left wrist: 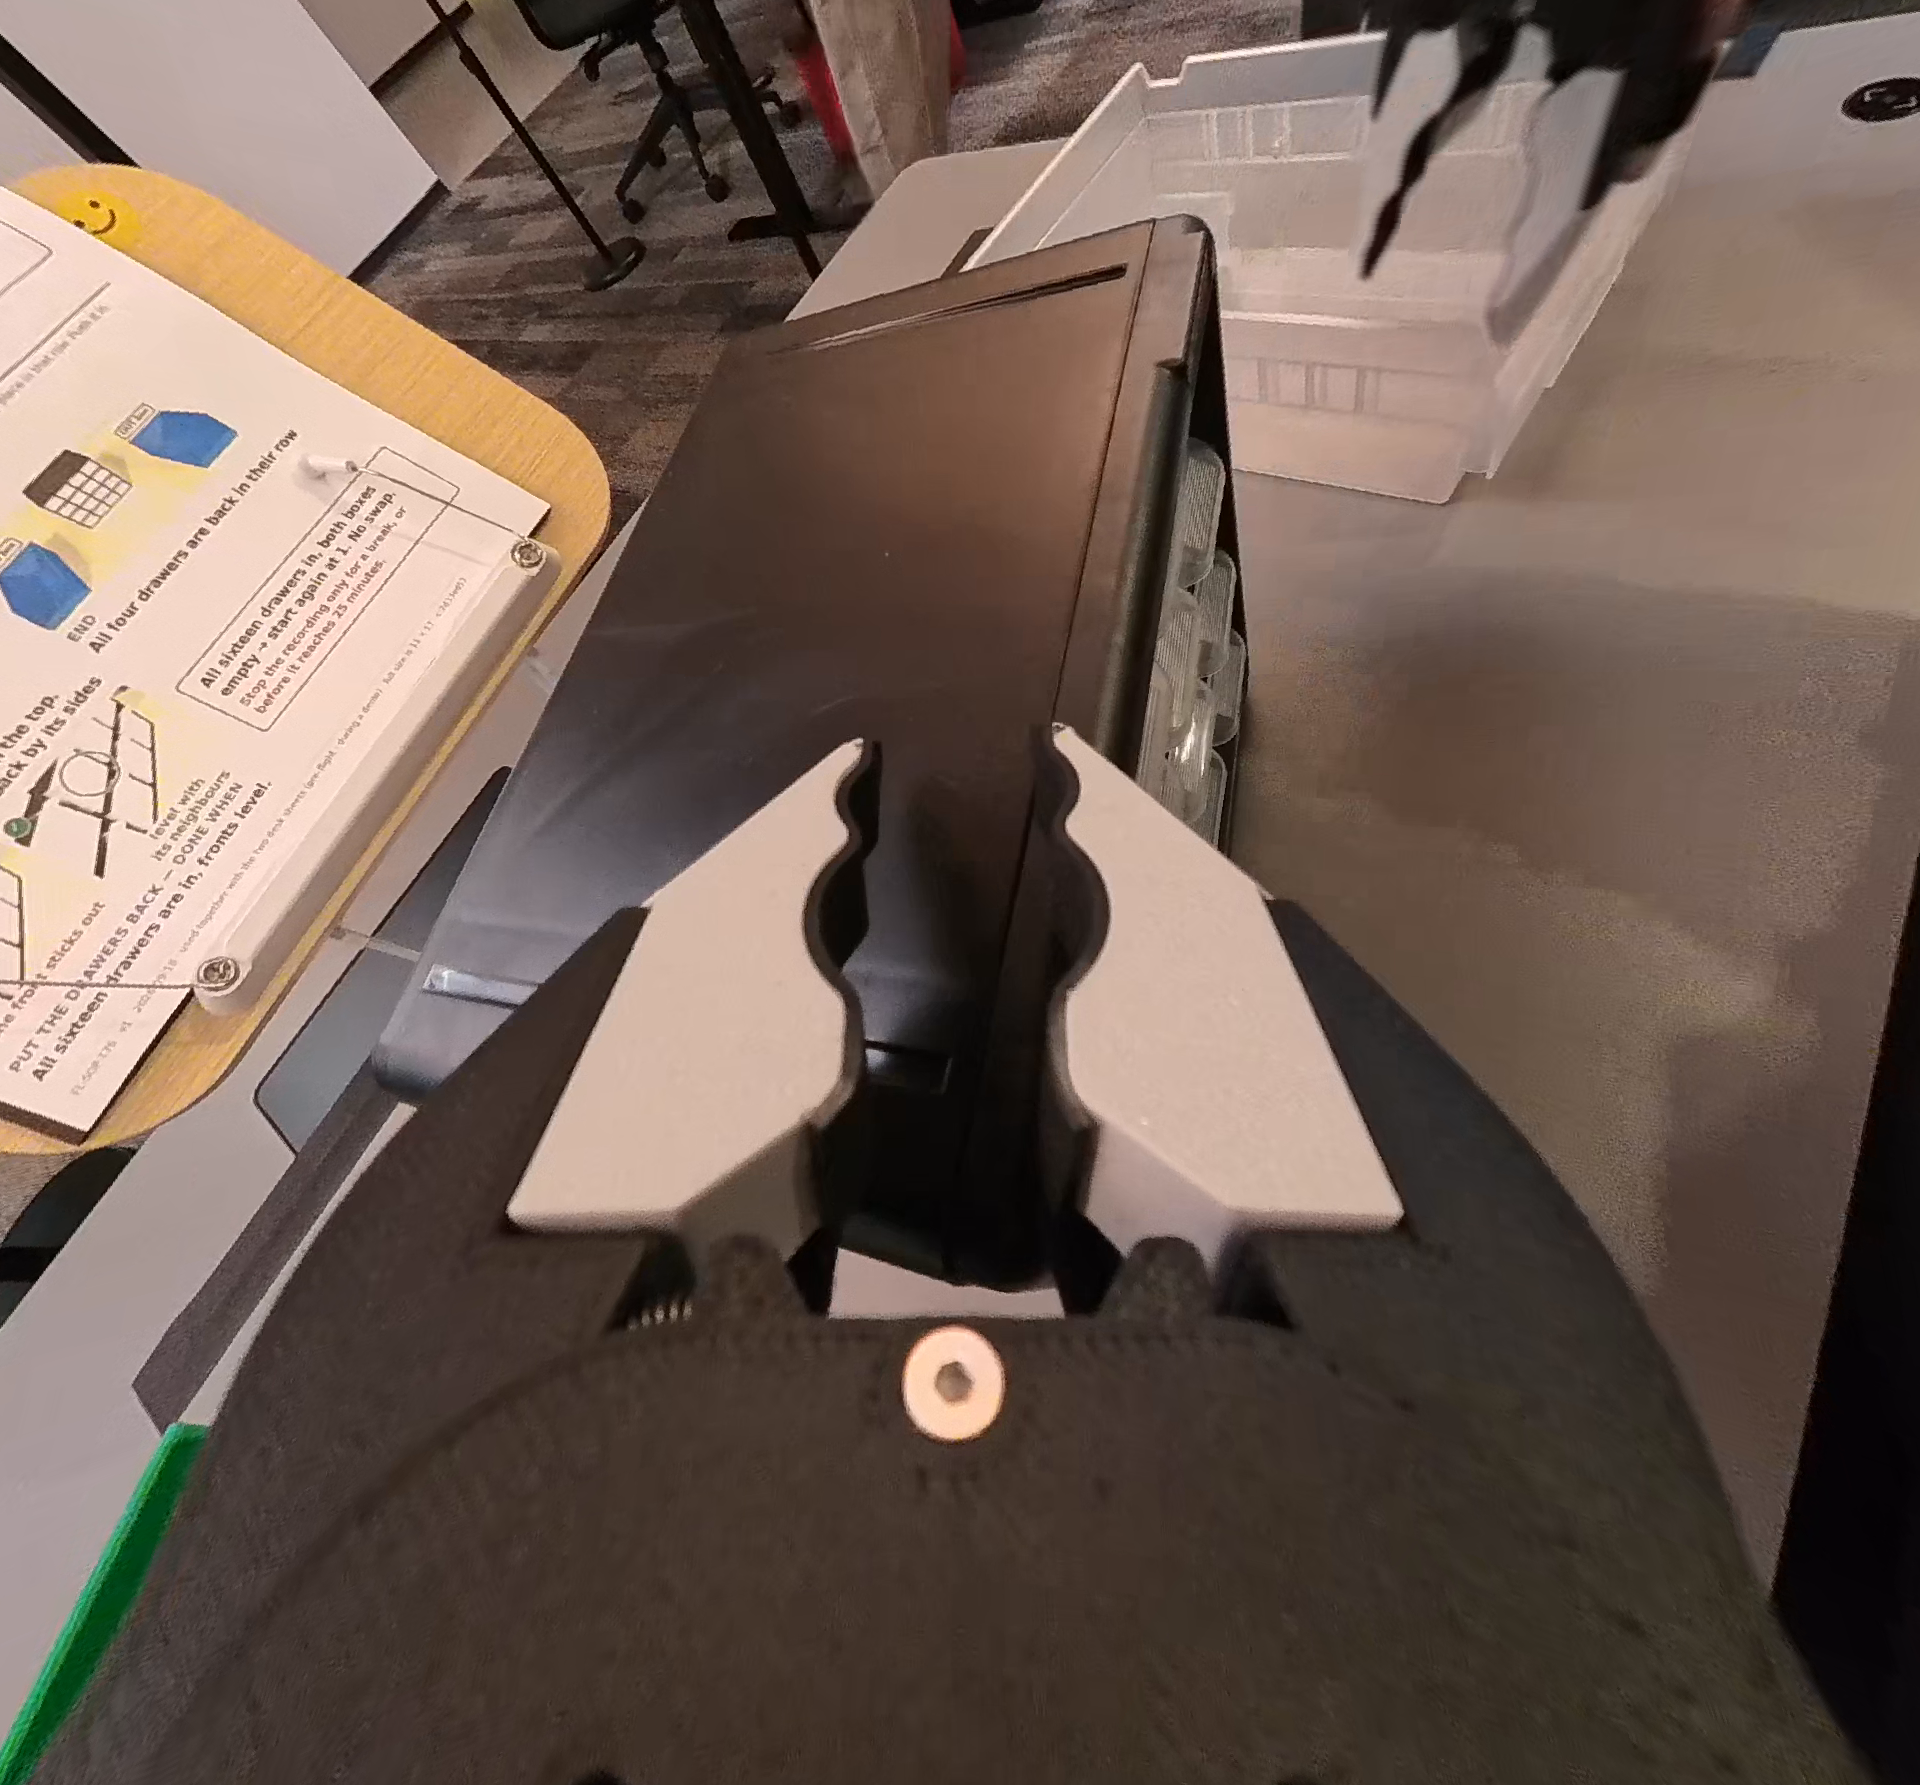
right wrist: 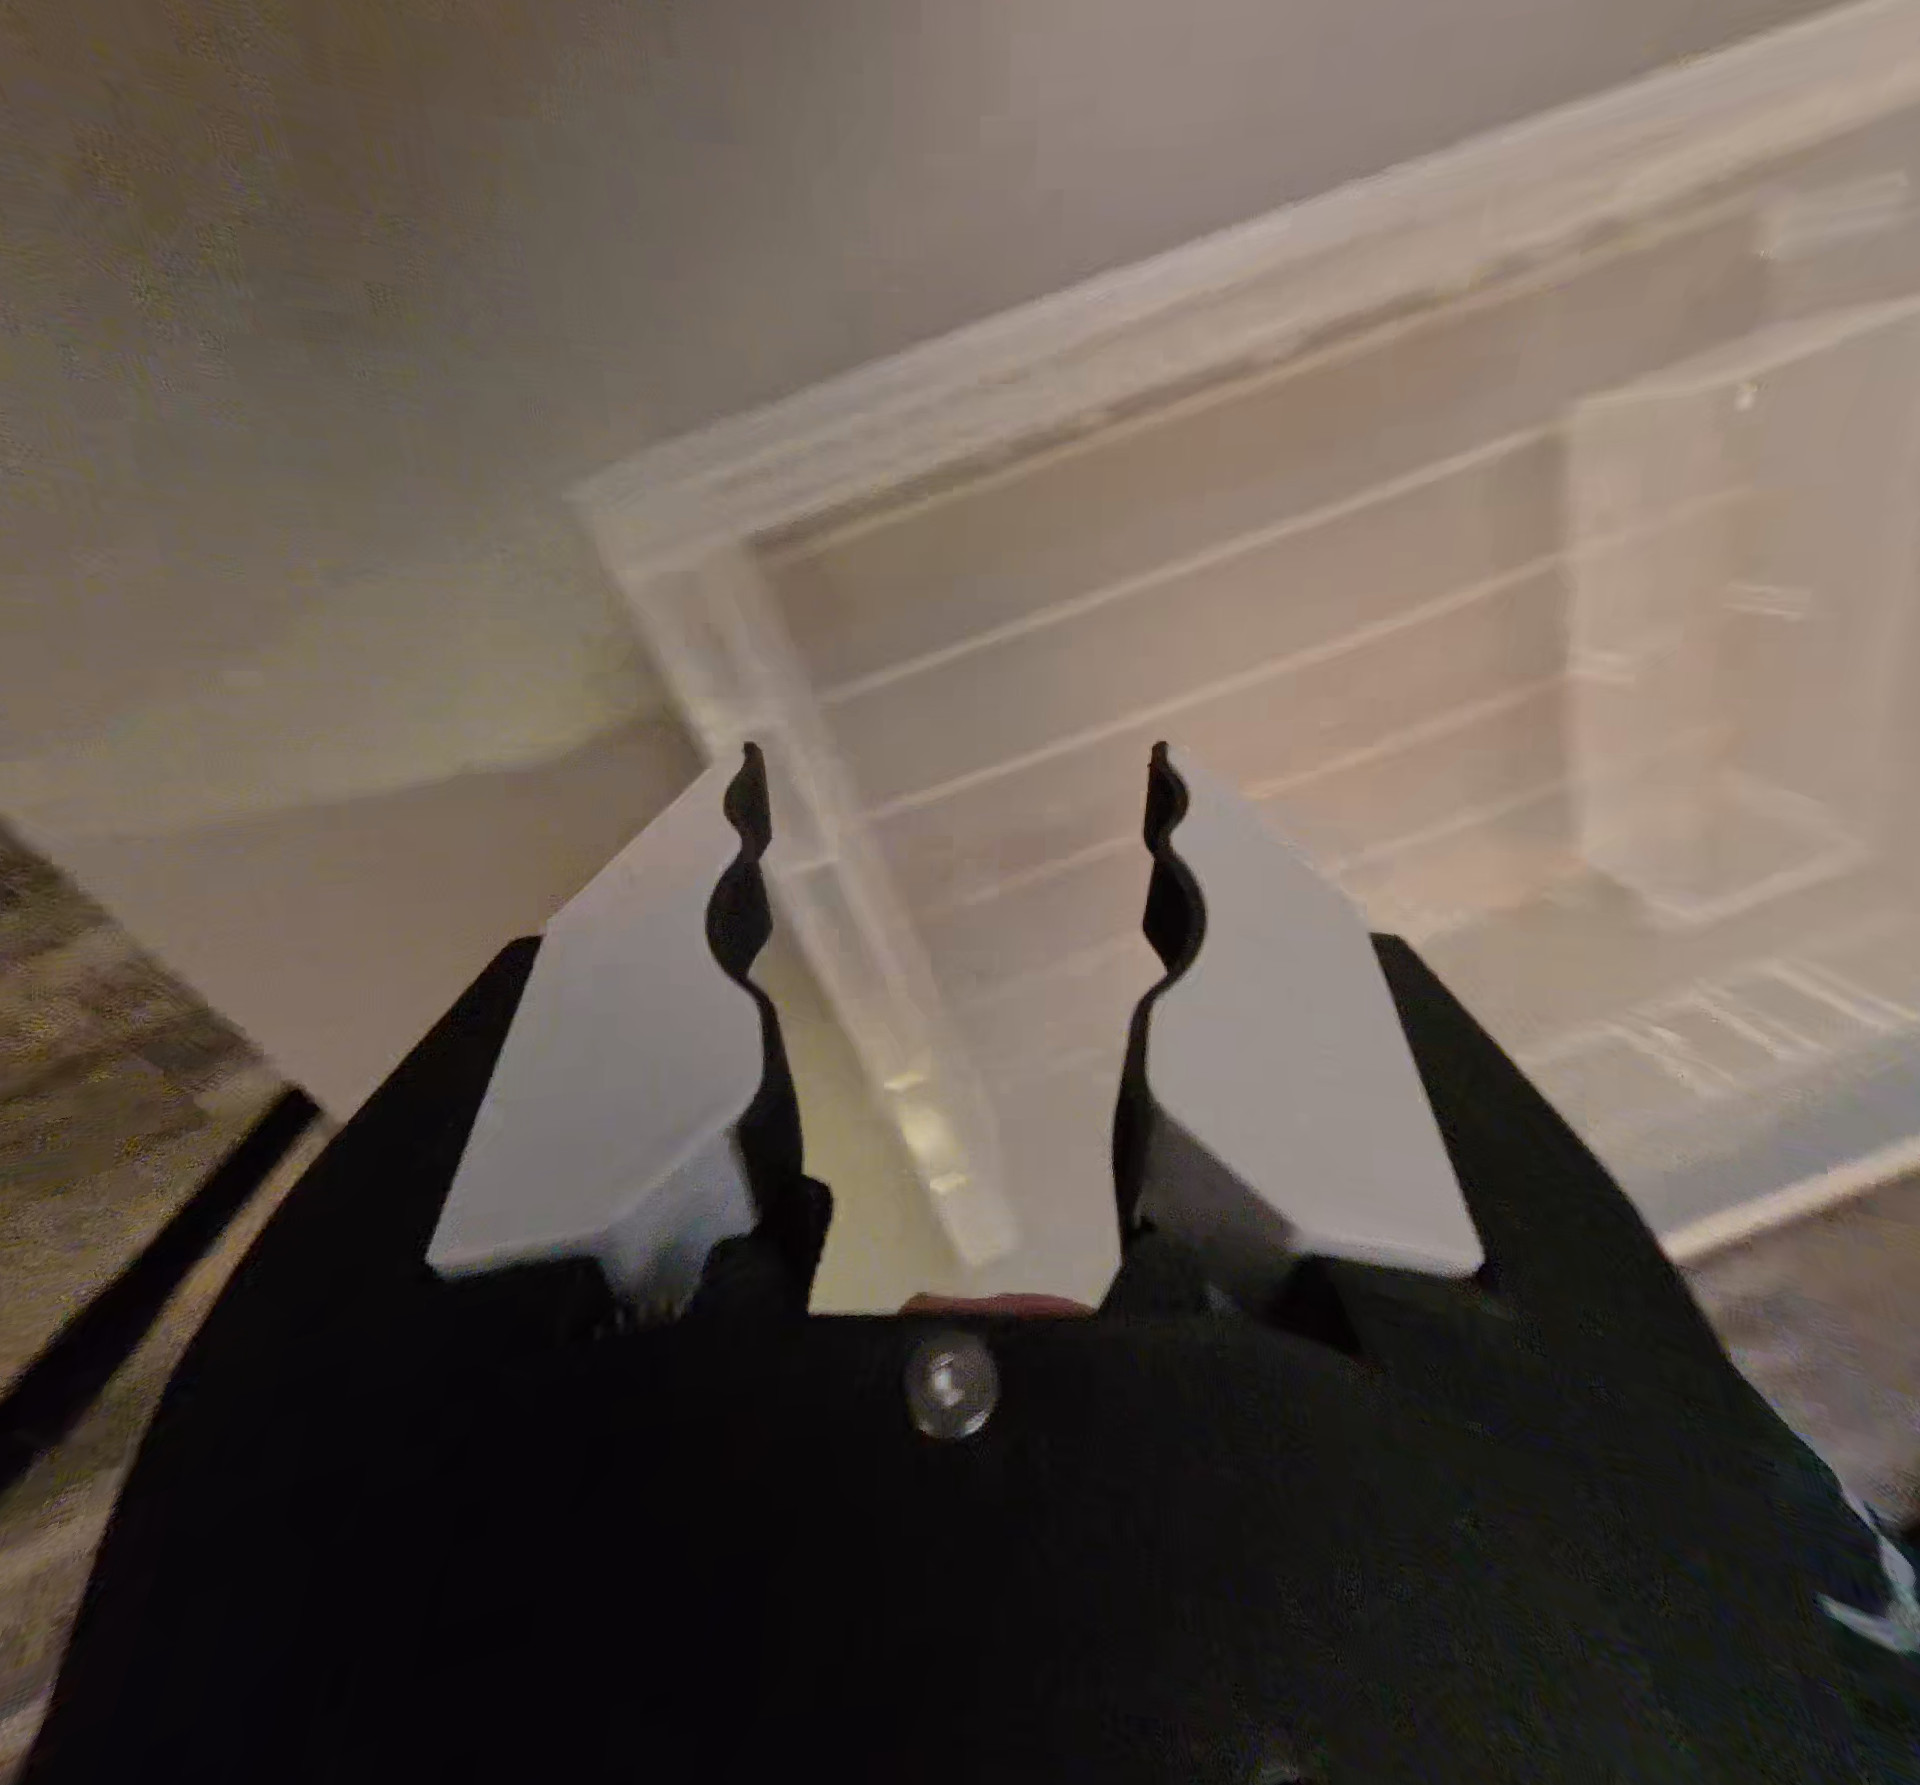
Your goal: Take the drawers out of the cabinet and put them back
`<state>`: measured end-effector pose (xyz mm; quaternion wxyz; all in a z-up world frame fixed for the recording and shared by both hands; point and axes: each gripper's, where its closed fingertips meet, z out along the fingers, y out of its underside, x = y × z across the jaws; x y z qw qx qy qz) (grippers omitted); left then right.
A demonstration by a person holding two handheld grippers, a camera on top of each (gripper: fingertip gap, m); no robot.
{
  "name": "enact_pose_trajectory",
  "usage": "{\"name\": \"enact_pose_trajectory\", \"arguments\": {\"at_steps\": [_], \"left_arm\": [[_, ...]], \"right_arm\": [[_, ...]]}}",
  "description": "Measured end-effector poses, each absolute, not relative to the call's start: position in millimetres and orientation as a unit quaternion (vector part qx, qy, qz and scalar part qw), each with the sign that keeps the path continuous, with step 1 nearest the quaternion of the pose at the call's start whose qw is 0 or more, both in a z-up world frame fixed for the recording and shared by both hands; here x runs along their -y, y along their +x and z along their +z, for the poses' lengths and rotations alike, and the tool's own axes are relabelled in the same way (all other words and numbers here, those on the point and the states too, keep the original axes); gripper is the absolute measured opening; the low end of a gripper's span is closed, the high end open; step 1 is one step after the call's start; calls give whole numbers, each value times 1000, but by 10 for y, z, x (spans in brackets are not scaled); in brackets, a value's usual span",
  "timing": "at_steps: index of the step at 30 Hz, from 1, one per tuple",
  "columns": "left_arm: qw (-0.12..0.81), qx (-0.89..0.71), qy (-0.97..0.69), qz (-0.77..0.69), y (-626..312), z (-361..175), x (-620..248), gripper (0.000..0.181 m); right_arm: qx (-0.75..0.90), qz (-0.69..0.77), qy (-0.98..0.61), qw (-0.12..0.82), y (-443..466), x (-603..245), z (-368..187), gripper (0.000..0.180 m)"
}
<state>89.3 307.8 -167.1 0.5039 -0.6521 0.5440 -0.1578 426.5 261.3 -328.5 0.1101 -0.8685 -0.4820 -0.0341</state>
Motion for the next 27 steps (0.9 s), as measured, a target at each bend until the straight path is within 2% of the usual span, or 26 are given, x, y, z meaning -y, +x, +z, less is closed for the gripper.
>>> {"name": "enact_pose_trajectory", "arguments": {"at_steps": [3,7,11,17,19,20,21,22,23,27], "left_arm": [[500,-545,-654,-160,892,-1673,-3076,28],[499,-544,-655,-162,892,-1673,-3077,28],[498,-544,-656,-162,891,-1673,-3076,28],[498,-544,-656,-161,890,-1673,-3074,28],[499,-544,-655,-161,890,-1673,-3073,28],[498,-544,-656,-161,890,-1674,-3073,28],[497,-544,-656,-162,891,-1674,-3073,28],[493,-545,-658,-163,890,-1677,-3072,28],[487,-546,-661,-167,890,-1680,-3070,28],[460,-545,-677,-183,894,-1686,-3083,29]], "right_arm": [[479,45,-870,109,4009,-2237,-3410,72],[482,-27,-873,73,4133,-2093,-3801,48],[482,-44,-871,80,4055,-1956,-3815,24],[503,-21,-862,64,3787,-1462,-3809,24],[498,-46,-863,65,3802,-1390,-3674,46],[494,-62,-863,83,3782,-1411,-3526,49],[492,-78,-859,116,3717,-1471,-3336,45],[491,-103,-849,168,3614,-1598,-3104,33],[494,-124,-831,226,3458,-1730,-2863,31],[539,-219,-713,391,2643,-2201,-2176,35]]}}
